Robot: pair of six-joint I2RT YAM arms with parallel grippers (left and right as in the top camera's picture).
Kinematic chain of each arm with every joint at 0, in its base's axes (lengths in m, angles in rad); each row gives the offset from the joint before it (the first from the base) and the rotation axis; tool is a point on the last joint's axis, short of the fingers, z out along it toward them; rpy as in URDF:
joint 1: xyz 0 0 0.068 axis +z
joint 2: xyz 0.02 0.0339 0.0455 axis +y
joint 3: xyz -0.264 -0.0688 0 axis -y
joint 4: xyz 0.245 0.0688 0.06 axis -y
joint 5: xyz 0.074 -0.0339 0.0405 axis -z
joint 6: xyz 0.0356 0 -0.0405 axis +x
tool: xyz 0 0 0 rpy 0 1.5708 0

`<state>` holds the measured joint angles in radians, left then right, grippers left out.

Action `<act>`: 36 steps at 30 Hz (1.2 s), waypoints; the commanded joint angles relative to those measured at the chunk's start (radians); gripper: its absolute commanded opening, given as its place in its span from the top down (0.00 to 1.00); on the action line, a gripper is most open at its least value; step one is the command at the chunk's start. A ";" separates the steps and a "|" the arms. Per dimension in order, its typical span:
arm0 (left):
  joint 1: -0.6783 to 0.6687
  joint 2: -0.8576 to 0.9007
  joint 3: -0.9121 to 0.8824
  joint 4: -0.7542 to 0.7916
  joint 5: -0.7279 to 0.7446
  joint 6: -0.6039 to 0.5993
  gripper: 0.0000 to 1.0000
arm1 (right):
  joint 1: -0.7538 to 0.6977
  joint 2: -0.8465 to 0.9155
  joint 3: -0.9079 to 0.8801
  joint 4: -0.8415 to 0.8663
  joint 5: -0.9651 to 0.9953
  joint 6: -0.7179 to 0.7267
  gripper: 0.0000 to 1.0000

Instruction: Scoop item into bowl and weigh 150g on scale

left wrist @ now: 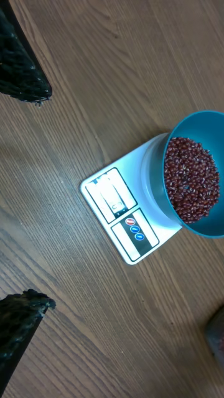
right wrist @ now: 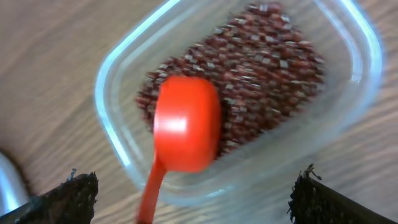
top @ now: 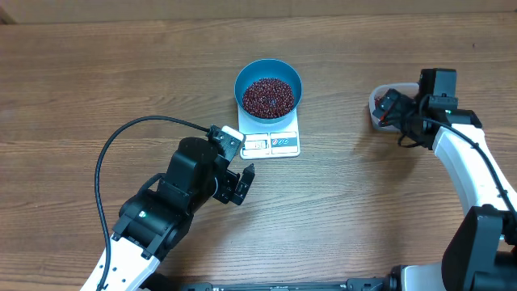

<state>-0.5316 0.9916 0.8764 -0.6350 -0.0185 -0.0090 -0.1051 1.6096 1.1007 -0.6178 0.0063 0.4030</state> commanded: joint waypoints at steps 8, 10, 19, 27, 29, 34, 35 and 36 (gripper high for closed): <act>-0.006 0.002 0.000 0.003 0.011 -0.016 0.00 | -0.011 -0.009 0.023 -0.046 0.150 -0.015 0.00; -0.006 0.002 0.000 0.003 0.011 -0.016 0.00 | -0.015 -0.018 0.033 -0.047 0.142 -0.041 0.00; -0.006 0.002 0.000 0.003 0.011 -0.016 0.00 | -0.014 -0.151 0.181 -0.204 0.055 -0.305 0.00; -0.006 0.002 0.000 0.003 0.011 -0.016 0.00 | -0.014 -0.265 0.270 -0.357 0.059 -0.401 0.00; -0.006 0.002 0.000 0.003 0.011 -0.016 0.00 | -0.014 -0.277 0.270 -0.418 0.060 -0.401 0.00; -0.006 0.002 0.000 0.003 0.011 -0.016 0.00 | -0.014 -0.276 0.260 -0.492 0.060 -0.401 0.00; -0.006 0.002 0.000 0.003 0.011 -0.016 0.00 | -0.014 -0.275 0.260 -0.491 0.060 -0.401 0.00; -0.006 0.002 0.000 0.003 0.011 -0.016 0.01 | -0.014 -0.275 0.260 -0.491 0.060 -0.401 0.00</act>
